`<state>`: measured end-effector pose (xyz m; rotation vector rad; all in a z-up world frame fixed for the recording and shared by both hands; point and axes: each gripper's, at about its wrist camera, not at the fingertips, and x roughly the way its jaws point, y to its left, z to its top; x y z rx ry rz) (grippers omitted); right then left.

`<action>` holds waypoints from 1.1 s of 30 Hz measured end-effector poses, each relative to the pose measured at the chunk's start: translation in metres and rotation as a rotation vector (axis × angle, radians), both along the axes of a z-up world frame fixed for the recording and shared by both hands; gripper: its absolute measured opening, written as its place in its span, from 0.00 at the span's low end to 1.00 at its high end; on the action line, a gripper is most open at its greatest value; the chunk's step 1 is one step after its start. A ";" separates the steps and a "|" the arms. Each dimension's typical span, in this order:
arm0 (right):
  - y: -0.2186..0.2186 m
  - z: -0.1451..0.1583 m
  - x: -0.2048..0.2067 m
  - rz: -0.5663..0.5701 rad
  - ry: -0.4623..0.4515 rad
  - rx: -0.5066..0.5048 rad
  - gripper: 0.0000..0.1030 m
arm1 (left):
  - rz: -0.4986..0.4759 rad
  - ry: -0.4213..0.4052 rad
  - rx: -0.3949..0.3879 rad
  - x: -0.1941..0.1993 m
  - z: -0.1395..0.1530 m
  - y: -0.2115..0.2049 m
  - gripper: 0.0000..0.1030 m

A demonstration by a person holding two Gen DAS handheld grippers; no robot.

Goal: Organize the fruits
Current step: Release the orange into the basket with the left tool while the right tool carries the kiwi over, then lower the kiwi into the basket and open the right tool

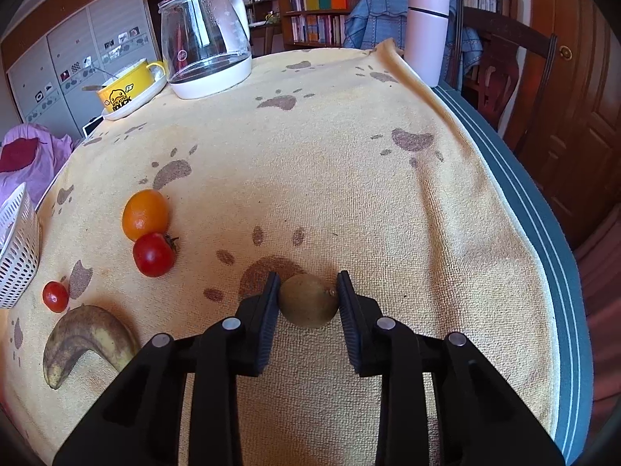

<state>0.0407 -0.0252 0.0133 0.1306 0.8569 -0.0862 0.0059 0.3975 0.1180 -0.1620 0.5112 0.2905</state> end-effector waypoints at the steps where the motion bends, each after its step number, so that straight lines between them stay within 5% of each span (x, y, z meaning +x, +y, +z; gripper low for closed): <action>1: 0.000 0.001 -0.001 0.000 -0.004 0.006 0.29 | 0.002 -0.002 -0.001 -0.001 0.001 0.001 0.82; 17: 0.123 0.066 -0.005 0.288 -0.148 0.096 0.29 | 0.054 -0.042 -0.045 -0.012 0.016 0.025 0.82; 33: 0.268 0.088 0.002 0.558 -0.176 0.120 0.29 | 0.089 -0.067 -0.078 -0.020 0.026 0.047 0.82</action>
